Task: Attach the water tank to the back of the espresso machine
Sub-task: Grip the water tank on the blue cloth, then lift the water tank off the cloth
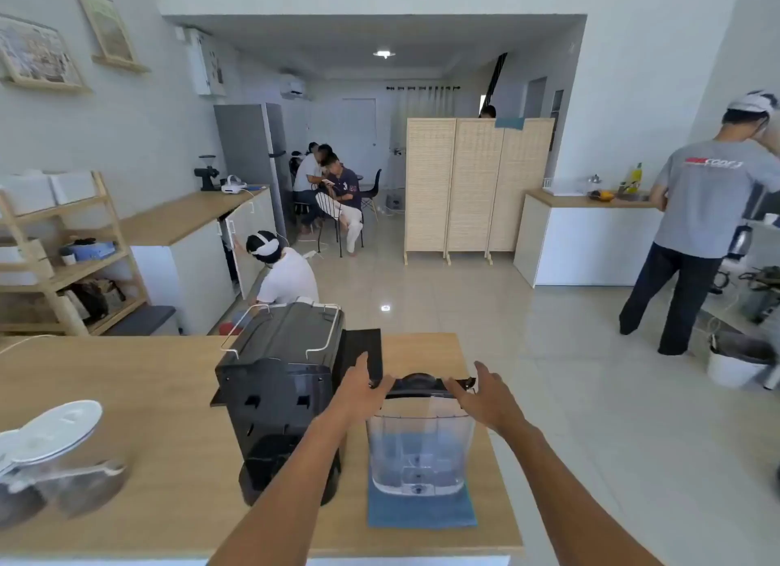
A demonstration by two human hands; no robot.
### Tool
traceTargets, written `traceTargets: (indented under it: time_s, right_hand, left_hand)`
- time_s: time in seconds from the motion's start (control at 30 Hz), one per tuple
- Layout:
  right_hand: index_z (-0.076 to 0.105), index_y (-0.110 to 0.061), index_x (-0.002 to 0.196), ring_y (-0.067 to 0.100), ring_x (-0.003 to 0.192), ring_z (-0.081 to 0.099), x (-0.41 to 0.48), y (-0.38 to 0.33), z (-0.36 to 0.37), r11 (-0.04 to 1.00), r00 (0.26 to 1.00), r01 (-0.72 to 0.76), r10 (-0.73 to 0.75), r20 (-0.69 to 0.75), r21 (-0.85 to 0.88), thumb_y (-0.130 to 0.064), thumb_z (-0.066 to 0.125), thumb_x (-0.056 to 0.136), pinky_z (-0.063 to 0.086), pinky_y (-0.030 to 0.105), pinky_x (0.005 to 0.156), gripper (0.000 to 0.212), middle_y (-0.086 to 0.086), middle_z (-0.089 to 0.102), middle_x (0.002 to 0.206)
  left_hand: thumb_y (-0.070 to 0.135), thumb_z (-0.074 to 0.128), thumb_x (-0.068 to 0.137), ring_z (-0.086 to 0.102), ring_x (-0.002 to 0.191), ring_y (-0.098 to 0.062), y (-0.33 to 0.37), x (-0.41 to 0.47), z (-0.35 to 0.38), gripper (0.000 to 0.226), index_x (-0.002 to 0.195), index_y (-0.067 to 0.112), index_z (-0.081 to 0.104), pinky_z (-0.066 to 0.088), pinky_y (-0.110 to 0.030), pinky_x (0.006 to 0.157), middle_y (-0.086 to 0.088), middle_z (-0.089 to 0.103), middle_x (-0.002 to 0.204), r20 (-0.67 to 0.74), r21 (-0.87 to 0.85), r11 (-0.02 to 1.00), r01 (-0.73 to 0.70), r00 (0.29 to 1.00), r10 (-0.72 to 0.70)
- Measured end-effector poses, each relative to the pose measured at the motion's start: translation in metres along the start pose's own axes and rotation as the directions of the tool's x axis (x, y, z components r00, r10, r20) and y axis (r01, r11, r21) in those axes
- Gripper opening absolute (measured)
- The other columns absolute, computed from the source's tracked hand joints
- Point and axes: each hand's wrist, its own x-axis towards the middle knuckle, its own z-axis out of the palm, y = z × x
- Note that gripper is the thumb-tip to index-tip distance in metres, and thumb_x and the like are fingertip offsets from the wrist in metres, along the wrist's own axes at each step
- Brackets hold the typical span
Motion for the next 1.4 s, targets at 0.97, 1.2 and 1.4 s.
traceTargets:
  time_s: [0.97,1.2,1.4]
  right_hand:
    - [0.039,-0.049,0.144,0.014,0.123,0.058,0.004,0.039,0.022,0.941,0.990,0.132,-0.139,-0.001,0.311,-0.059,0.069,0.082,0.048,0.042,0.106,0.070,-0.016,0.061,0.136]
    - [0.029,-0.049,0.150,0.018,0.136,0.048,0.003,0.028,0.019,0.916,0.993,0.105,-0.116,0.006,0.387,-0.084,0.053,0.075,0.043,0.052,0.111,0.086,-0.013,0.045,0.153]
    - [0.046,-0.051,0.140,0.020,0.136,0.048,0.002,0.022,0.026,0.848,0.999,0.049,-0.032,-0.042,0.528,-0.091,0.046,0.072,0.040,0.053,0.113,0.078,-0.010,0.054,0.146]
  left_hand:
    - [0.026,0.071,0.089,0.060,0.115,-0.015,-0.033,0.002,0.023,0.039,0.125,0.034,0.056,0.048,-0.013,0.085,0.009,0.066,0.118,-0.230,-0.347,0.929,-0.131,0.972,0.051]
    - [0.054,0.073,0.078,0.039,0.129,-0.005,-0.028,0.001,0.031,0.075,0.144,0.036,0.041,0.041,-0.038,0.107,0.015,0.048,0.137,-0.257,-0.319,0.940,-0.117,0.966,0.033]
    - [0.072,0.050,0.082,0.037,0.140,-0.017,-0.012,-0.005,0.031,0.065,0.140,0.043,0.046,0.031,-0.042,0.114,0.008,0.047,0.148,-0.268,-0.492,0.869,-0.048,0.958,-0.099]
